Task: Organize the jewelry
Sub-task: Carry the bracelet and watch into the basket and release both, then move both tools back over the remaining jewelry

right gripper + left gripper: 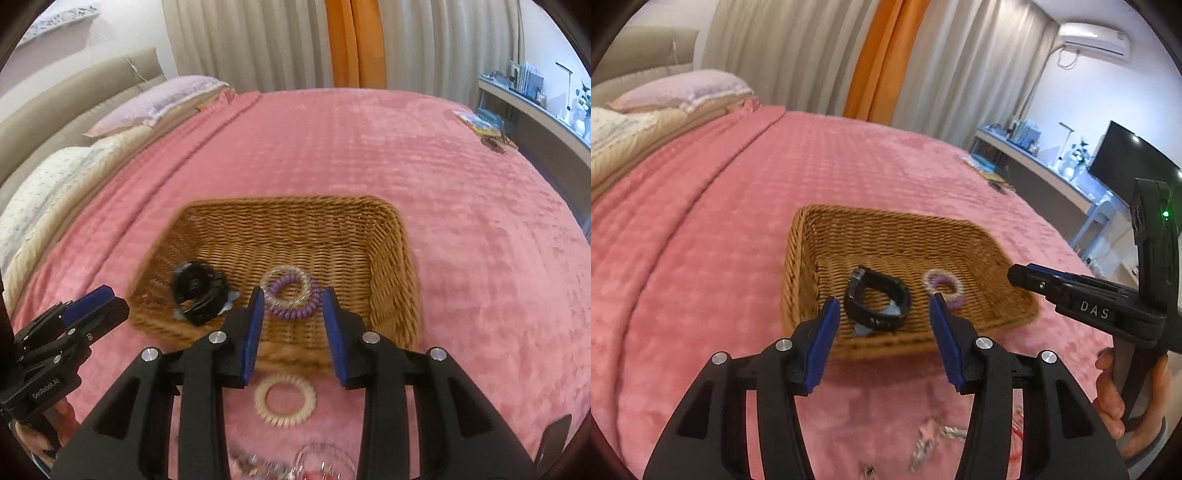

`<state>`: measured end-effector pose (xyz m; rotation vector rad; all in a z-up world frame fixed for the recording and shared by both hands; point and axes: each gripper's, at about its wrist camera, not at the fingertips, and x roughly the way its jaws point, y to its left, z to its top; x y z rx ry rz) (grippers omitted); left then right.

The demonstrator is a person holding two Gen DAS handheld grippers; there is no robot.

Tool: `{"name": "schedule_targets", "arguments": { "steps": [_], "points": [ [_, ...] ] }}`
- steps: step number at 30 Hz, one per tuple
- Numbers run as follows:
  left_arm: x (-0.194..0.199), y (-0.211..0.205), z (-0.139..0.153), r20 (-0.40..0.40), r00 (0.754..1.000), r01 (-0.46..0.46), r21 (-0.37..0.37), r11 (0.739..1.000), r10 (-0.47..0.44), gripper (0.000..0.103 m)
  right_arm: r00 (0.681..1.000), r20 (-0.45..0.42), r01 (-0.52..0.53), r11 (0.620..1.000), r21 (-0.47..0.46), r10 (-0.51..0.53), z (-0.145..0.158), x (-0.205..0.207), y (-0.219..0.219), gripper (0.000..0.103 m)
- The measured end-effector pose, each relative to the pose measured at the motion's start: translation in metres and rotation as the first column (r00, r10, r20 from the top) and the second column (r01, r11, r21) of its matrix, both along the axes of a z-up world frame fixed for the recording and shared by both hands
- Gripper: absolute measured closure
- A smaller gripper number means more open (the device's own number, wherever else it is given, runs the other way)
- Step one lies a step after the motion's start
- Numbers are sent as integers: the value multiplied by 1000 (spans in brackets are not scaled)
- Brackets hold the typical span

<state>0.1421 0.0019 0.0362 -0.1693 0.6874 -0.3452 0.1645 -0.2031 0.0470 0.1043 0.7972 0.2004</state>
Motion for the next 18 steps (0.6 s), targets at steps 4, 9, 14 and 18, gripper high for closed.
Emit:
{"name": "schedule_targets", "arguments": {
  "steps": [4, 9, 14, 18],
  "points": [
    [-38, 4, 18, 59, 998, 26, -12, 1000, -25, 55, 997, 73, -15, 1000, 24, 13, 15, -42, -5, 73],
    [-78, 9, 22, 97, 995, 39, -5, 999, -38, 55, 993, 115, -28, 999, 30, 25, 11, -85, -4, 73],
    [-102, 18, 6, 95, 995, 36, -6, 999, -35, 55, 991, 122, -55, 998, 25, 51, -11, -110, 8, 73],
    [-111, 26, -14, 68, 997, 36, -11, 999, -35, 55, 993, 93, -77, 997, 30, 74, -35, -121, 20, 73]
  ]
}}
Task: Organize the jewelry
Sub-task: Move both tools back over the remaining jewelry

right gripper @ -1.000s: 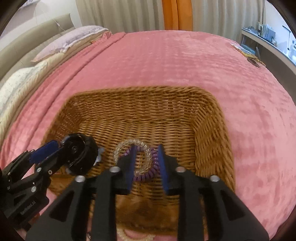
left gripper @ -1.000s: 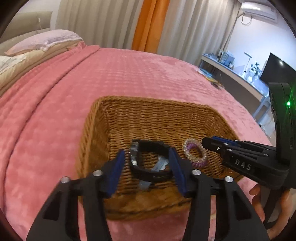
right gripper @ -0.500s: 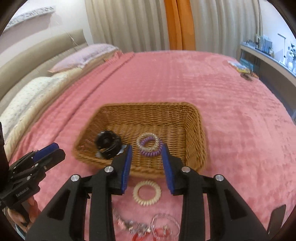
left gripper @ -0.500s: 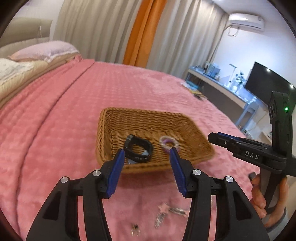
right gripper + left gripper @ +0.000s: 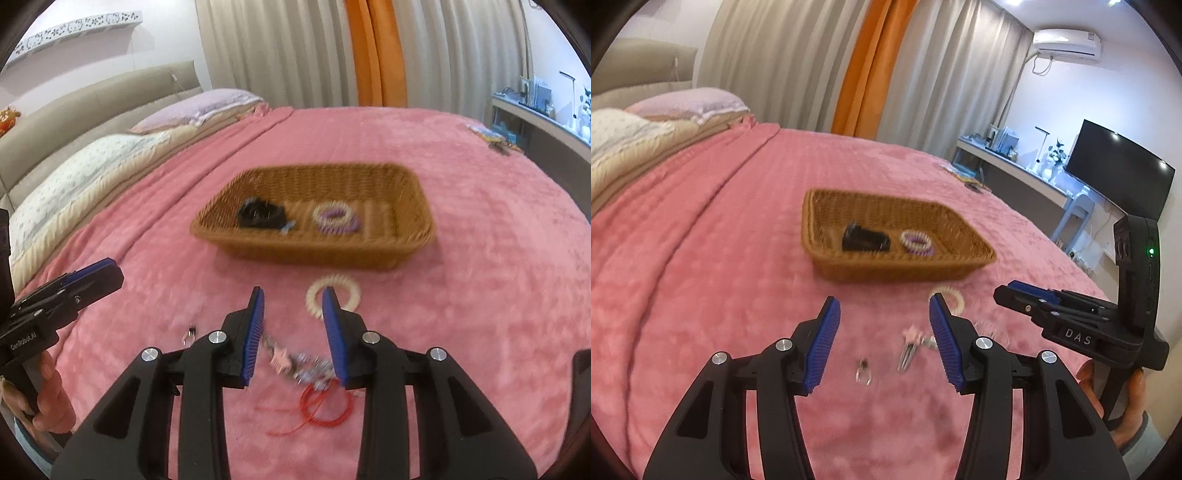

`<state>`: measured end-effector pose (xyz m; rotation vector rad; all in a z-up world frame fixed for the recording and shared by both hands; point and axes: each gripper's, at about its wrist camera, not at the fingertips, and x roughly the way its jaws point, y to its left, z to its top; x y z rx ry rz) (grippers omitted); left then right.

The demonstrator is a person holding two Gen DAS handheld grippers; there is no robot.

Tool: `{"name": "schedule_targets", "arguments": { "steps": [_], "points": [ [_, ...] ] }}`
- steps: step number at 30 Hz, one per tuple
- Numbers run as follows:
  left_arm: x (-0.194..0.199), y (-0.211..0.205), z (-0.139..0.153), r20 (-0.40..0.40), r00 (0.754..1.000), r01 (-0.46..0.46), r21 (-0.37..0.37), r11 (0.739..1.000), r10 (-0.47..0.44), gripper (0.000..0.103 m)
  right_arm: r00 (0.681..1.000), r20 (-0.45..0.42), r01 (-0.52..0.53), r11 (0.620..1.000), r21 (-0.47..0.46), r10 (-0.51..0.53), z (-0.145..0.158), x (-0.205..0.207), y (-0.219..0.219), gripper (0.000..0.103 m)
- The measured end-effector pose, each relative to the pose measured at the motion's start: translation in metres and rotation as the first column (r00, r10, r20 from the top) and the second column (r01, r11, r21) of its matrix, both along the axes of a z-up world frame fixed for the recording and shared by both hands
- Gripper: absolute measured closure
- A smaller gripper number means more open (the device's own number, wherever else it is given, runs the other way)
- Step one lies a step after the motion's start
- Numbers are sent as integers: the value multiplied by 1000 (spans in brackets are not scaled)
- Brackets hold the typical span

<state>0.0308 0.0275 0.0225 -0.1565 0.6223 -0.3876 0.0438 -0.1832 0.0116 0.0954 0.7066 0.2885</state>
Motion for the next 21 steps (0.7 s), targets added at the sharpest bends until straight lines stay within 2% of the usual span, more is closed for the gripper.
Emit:
{"name": "schedule_targets", "arguments": {
  "steps": [6, 13, 16, 21],
  "points": [
    [5, 7, -39, -90, 996, 13, 31, 999, -10, 55, 999, -38, -13, 999, -44, 11, -31, -2, 18, 73],
    [31, -12, -70, -212, 977, 47, 142, 989, -16, 56, 994, -93, -63, 996, -67, 56, -54, 3, 27, 73],
    [36, -17, -74, -226, 974, 60, 160, 985, -23, 59, 990, -120, -78, 993, -88, 68, -60, 8, 32, 73],
    [40, -20, -80, -250, 968, 66, 183, 981, -18, 71, 987, -139, -102, 989, -107, 86, -64, 10, 39, 74]
  ]
}}
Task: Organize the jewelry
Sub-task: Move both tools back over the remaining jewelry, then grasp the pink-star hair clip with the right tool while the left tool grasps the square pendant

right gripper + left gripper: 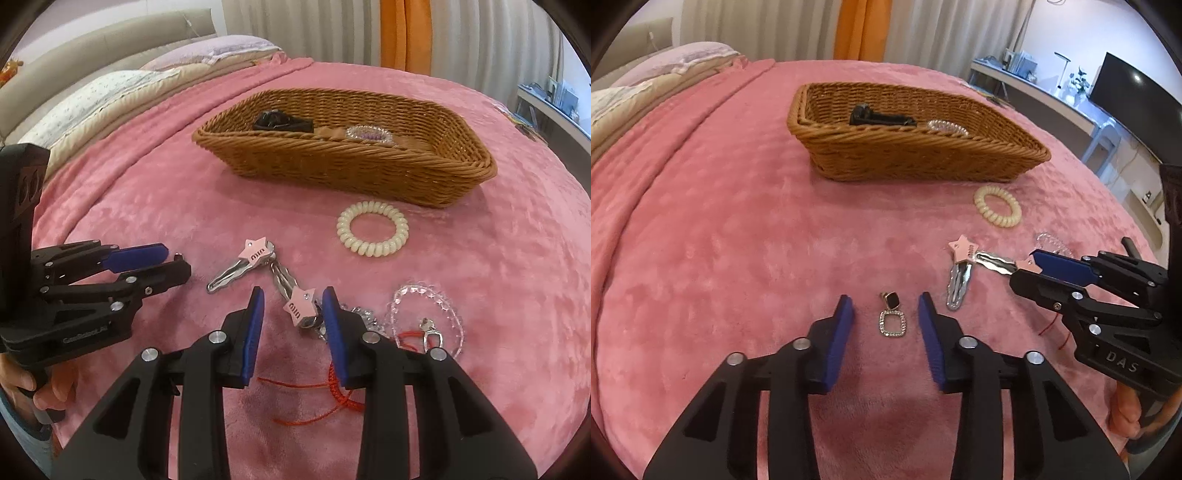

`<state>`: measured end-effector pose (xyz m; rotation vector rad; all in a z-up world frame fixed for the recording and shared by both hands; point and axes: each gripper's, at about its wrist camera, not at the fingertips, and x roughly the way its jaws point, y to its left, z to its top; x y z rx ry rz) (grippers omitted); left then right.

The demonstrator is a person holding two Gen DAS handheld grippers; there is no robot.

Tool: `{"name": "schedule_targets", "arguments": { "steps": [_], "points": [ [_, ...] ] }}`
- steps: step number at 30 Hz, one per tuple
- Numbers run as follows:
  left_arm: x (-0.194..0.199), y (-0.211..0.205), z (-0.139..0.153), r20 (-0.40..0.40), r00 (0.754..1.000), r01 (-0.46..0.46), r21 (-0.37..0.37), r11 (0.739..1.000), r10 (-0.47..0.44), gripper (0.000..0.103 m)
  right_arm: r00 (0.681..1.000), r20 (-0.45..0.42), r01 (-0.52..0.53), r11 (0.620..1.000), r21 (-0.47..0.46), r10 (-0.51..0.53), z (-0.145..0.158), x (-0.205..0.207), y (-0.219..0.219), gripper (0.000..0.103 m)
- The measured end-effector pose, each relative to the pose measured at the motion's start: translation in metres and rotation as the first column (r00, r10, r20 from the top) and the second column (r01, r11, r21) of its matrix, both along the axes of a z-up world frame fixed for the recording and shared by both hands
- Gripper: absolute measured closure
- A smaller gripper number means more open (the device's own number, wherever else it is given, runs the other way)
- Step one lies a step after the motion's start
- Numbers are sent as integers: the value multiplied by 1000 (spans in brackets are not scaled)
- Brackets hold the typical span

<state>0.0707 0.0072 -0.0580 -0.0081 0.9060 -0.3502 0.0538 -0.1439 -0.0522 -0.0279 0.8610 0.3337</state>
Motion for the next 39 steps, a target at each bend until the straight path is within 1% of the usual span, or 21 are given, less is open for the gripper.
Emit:
{"name": "schedule_targets", "arguments": {
  "steps": [1, 3, 6, 8, 10, 12, 14, 17, 20, 23, 24, 28, 30, 31, 35, 39],
  "points": [
    [0, 1, 0, 2, 1000, -1, -3, 1000, 1, 72, 1000, 0, -6, 1000, -4, 6, 0, -1, 1, 76],
    [0, 1, 0, 2, 1000, -2, -15, 1000, 2, 87, 1000, 3, -21, 1000, -18, 21, 1, -4, 5, 83],
    [1, 4, -1, -3, 1000, -12, -37, 999, 12, 92, 999, -1, -38, 998, -40, 38, 1, -9, 11, 85],
    [0, 5, -1, -4, 1000, -12, -52, 999, 12, 92, 999, -12, -53, 998, -27, 52, 2, -13, 11, 85],
    [-1, 6, -2, -3, 1000, -11, -65, 998, 10, 92, 995, -56, -75, 997, 35, 77, 1, -18, 9, 85],
    [-1, 7, -2, -2, 1000, -5, -76, 997, 5, 92, 993, -87, -75, 994, 74, 81, -2, -22, 6, 85],
    [-4, 8, -3, -1, 1000, 2, -84, 996, -2, 92, 995, -81, -50, 996, 70, 56, -3, -27, 3, 85],
    [-5, 9, -3, 0, 1000, 7, -93, 996, -7, 92, 998, -53, -35, 995, 97, 40, 2, -33, -2, 85],
    [-6, 9, -3, 2, 1000, 7, -100, 995, -7, 92, 1000, -10, -22, 997, 73, 22, 12, -32, 0, 85],
    [-7, 8, -4, 8, 1000, 7, -96, 995, -7, 92, 1000, 22, -9, 1000, 1, 9, 16, -23, 10, 85],
    [-7, 9, -4, 9, 1000, 8, -94, 995, -7, 92, 1000, 24, -5, 1000, -9, 5, 15, -19, 11, 85],
    [-7, 8, -5, 15, 1000, 9, -90, 996, -8, 92, 1000, 7, 7, 1000, -22, -7, 6, -2, 12, 85],
    [-8, 8, -5, 16, 1000, 9, -90, 996, -8, 92, 1000, -13, -7, 1000, -23, 7, 1, 4, 11, 85],
    [-8, 8, -5, 16, 1000, 9, -90, 996, -7, 92, 1000, -13, -13, 999, -40, 12, 1, 7, 12, 85],
    [-8, 9, -5, 21, 1000, 10, -90, 996, -9, 92, 998, -35, -50, 995, -85, 47, -4, 10, 15, 85],
    [-9, 10, -5, 23, 1000, 19, -104, 994, -16, 92, 997, -38, -65, 996, -66, 63, -4, 2, 11, 85]
  ]
}}
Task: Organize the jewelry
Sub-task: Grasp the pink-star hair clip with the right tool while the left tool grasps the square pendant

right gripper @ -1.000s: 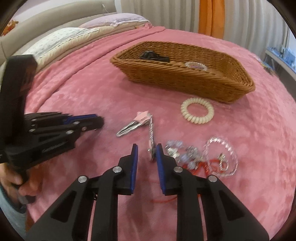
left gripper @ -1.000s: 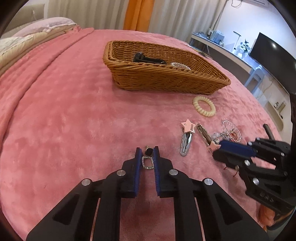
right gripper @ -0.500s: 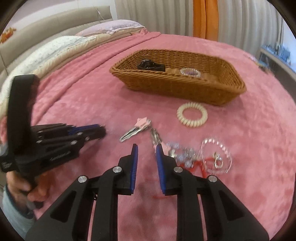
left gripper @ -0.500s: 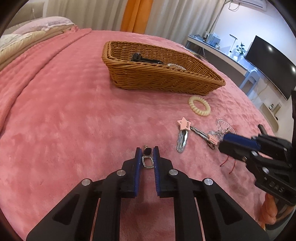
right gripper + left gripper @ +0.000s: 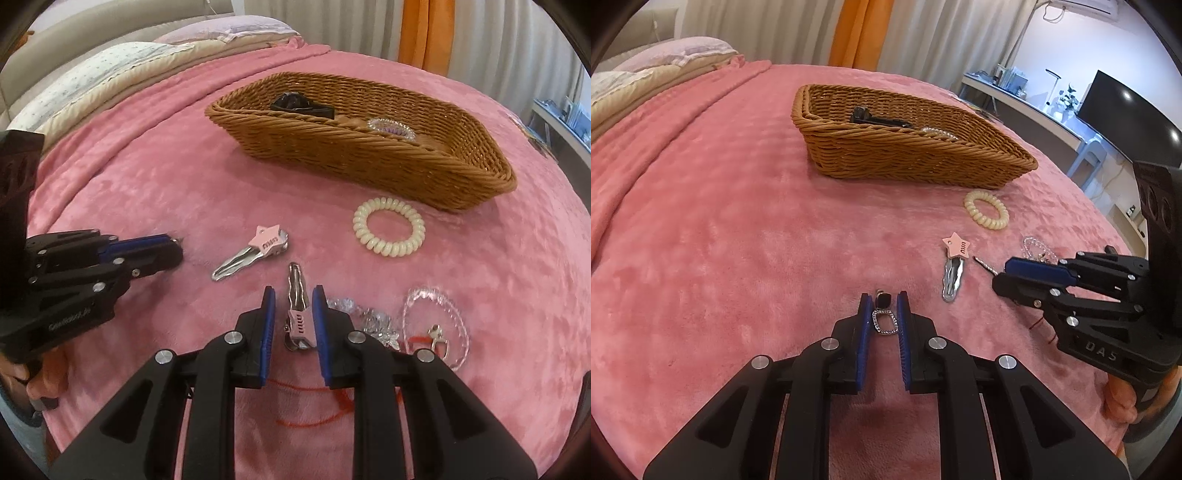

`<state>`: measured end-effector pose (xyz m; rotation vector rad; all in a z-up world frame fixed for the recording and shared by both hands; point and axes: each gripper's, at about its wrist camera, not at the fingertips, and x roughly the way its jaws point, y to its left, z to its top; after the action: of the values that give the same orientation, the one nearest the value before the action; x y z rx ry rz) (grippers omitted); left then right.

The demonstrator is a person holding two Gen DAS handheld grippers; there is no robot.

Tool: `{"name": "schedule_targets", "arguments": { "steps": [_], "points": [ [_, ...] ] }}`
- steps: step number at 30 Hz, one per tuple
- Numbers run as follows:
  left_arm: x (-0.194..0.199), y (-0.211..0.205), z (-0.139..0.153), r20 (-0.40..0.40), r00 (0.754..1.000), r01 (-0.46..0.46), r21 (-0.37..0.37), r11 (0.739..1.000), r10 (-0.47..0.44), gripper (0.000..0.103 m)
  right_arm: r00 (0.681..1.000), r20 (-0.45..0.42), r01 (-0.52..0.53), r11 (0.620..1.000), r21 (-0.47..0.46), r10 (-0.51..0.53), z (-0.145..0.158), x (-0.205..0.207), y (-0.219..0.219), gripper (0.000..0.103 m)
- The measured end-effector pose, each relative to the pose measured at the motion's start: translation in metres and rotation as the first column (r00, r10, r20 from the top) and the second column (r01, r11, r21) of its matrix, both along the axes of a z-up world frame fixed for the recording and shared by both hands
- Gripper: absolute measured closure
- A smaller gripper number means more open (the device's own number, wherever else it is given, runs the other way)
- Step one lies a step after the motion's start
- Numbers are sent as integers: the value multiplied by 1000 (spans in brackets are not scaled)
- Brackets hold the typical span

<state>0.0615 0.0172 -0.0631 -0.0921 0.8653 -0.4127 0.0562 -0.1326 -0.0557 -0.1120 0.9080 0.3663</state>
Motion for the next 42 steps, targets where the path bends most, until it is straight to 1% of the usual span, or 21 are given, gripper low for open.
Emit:
{"name": "schedule_targets", "arguments": {
  "steps": [3, 5, 6, 7, 10, 11, 13, 14, 15, 16, 17, 21, 24, 25, 26, 27, 30, 33, 34, 37, 42],
  "points": [
    [-1, 1, 0, 3, 1000, 5, -4, 1000, -5, 90, 1000, -30, -2, 999, 42, 3, 0, -5, -3, 85],
    [-2, 0, 0, 5, 1000, 10, -4, 1000, -10, 90, 998, -55, -4, 995, 102, 10, 1, -8, -7, 85],
    [-2, 1, 0, 6, 1000, 12, -4, 1000, -12, 89, 997, -72, -8, 989, 148, 19, 2, -10, -9, 85],
    [-2, 1, 0, 7, 1000, 13, -3, 1000, -13, 88, 997, -77, -6, 987, 162, 18, 1, -12, -11, 85],
    [-4, -1, 1, 8, 1000, 21, 5, 1000, -21, 84, 997, -71, 21, 991, 130, -12, -2, -16, -9, 84],
    [-5, -1, 1, 7, 1000, 24, 9, 1000, -24, 83, 997, -73, 31, 990, 135, -21, -2, -17, -9, 84],
    [-9, -1, 1, 9, 999, 31, 13, 999, -31, 81, 996, -73, 55, 989, 137, -45, -3, -20, -9, 77],
    [-10, 0, 1, 8, 999, 36, 9, 999, -36, 78, 996, -68, 74, 988, 134, -65, -3, -22, -9, 73],
    [-11, 0, 1, 7, 999, 37, 4, 999, -37, 77, 995, -65, 82, 987, 135, -74, -4, -24, -9, 65],
    [-10, 2, 1, 5, 999, 34, -1, 999, -34, 77, 995, -58, 86, 987, 138, -79, -5, -26, -8, 61],
    [-9, 2, 0, 1, 1000, 30, -1, 1000, -30, 77, 995, -53, 88, 987, 135, -82, -5, -26, -7, 61],
    [-7, -1, 0, 3, 1000, 21, 21, 1000, -21, 77, 994, -32, 107, 991, 86, -104, -7, -26, 1, 61],
    [-4, -8, 0, 8, 1000, 11, 60, 998, -11, 77, 993, -30, 116, 990, 84, -114, -8, -23, 4, 61],
    [-4, -10, 0, 12, 1000, 11, 75, 997, -12, 77, 993, -27, 117, 990, 75, -116, -8, -23, 6, 70],
    [-4, -12, 0, 17, 1000, 11, 87, 996, -12, 80, 993, -22, 116, 992, 57, -115, -8, -23, 8, 72],
    [-5, -13, 0, 25, 1000, 5, 99, 995, -8, 89, 994, -14, 109, 993, 47, -109, -8, -24, 10, 81],
    [-8, -13, 1, 39, 999, 14, 98, 995, -18, 89, 995, 5, 100, 994, 32, -100, -7, -30, 13, 82],
    [-11, -13, 3, 54, 998, 25, 98, 995, -31, 91, 996, 17, 90, 995, 47, -91, -4, -34, 11, 82],
    [-13, -14, 4, 64, 997, 30, 100, 995, -36, 101, 996, 20, 88, 995, 53, -89, -2, -35, 10, 82],
    [-18, -16, 8, 90, 995, 41, 98, 994, -50, 102, 995, 30, 89, 993, 75, -91, 4, -38, 6, 82],
    [-19, -14, 10, 93, 994, 40, 90, 995, -48, 102, 995, 36, 94, 991, 94, -98, 11, -41, -4, 82]
  ]
}}
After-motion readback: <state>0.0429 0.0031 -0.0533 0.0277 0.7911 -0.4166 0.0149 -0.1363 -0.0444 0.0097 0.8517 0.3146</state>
